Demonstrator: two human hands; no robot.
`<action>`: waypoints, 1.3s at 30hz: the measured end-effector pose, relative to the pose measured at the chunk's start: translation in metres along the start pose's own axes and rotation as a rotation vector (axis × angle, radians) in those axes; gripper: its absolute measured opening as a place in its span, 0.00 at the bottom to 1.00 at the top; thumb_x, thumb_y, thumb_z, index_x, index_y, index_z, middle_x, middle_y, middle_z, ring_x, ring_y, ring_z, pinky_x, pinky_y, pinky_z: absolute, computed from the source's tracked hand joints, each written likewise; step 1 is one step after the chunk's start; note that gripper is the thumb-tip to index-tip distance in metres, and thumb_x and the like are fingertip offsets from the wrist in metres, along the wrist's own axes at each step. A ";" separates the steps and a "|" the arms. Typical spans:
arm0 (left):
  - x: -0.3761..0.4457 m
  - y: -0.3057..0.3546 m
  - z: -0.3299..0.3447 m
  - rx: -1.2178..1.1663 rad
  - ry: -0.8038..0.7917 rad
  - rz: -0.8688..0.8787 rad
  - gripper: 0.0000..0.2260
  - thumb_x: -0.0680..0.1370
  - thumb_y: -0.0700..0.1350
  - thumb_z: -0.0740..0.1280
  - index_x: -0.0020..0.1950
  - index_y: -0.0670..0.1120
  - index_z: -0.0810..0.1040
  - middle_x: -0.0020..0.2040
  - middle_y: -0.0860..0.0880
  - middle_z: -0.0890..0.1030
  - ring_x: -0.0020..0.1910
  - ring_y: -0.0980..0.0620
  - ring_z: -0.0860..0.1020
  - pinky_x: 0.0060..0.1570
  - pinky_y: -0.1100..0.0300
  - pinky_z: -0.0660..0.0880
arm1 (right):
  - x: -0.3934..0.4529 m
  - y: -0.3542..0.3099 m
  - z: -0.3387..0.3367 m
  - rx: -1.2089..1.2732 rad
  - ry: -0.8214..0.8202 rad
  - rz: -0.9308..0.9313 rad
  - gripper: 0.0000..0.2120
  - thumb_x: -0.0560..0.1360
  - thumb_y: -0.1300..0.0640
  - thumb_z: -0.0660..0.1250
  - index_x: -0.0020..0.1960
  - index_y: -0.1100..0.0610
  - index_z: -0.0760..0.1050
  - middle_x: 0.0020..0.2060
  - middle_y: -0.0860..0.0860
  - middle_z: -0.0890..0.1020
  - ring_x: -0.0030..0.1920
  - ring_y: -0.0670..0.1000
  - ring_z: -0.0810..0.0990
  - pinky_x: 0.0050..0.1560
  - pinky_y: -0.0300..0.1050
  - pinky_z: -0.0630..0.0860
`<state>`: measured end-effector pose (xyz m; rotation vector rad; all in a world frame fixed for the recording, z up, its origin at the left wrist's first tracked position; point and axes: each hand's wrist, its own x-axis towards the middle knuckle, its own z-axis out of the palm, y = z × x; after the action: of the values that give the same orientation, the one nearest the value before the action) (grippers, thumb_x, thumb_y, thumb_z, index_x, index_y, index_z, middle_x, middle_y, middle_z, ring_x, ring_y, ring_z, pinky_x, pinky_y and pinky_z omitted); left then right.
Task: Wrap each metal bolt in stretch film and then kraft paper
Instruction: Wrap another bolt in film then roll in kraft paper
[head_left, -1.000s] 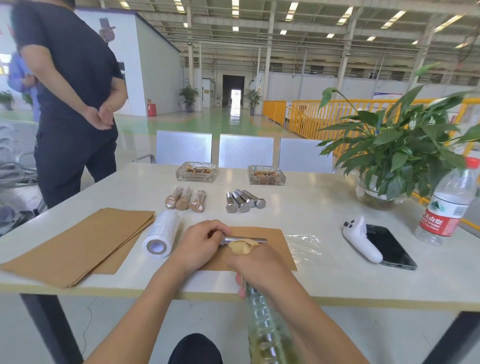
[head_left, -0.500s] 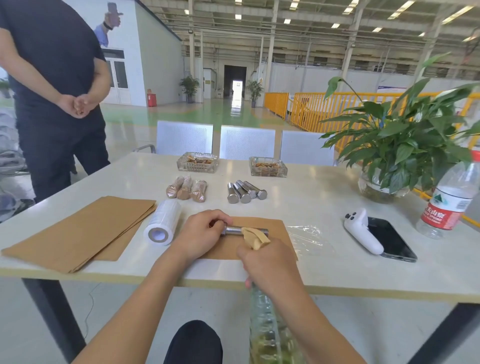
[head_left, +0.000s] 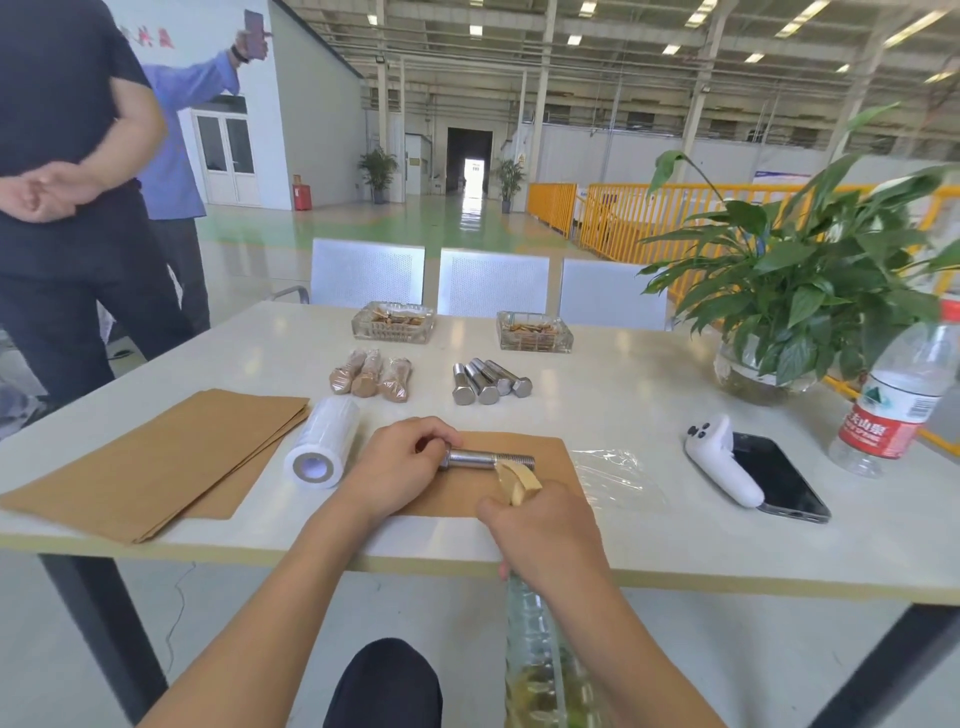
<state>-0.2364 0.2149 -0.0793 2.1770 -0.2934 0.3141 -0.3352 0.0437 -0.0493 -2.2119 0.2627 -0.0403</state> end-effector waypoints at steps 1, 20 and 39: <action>-0.001 0.000 0.000 -0.003 0.001 -0.001 0.13 0.80 0.39 0.62 0.48 0.54 0.84 0.46 0.55 0.84 0.46 0.61 0.77 0.41 0.73 0.68 | 0.001 0.001 -0.001 0.007 0.024 -0.001 0.11 0.70 0.44 0.66 0.44 0.52 0.77 0.32 0.51 0.85 0.39 0.53 0.84 0.48 0.50 0.82; -0.001 0.001 -0.001 -0.022 -0.004 -0.010 0.13 0.80 0.38 0.63 0.49 0.52 0.84 0.48 0.52 0.84 0.48 0.53 0.79 0.49 0.64 0.72 | -0.003 -0.016 0.023 -0.041 -0.008 -0.053 0.17 0.75 0.41 0.64 0.48 0.54 0.79 0.43 0.53 0.84 0.44 0.58 0.85 0.51 0.51 0.82; 0.000 -0.001 0.000 -0.014 0.001 -0.013 0.13 0.80 0.39 0.63 0.48 0.55 0.84 0.45 0.55 0.84 0.44 0.64 0.76 0.40 0.74 0.66 | 0.007 -0.002 -0.011 -0.003 -0.082 0.078 0.11 0.71 0.49 0.69 0.46 0.56 0.78 0.29 0.51 0.85 0.27 0.48 0.84 0.36 0.42 0.79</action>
<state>-0.2363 0.2161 -0.0801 2.1637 -0.2802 0.3043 -0.3298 0.0345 -0.0414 -2.1982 0.3039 0.0930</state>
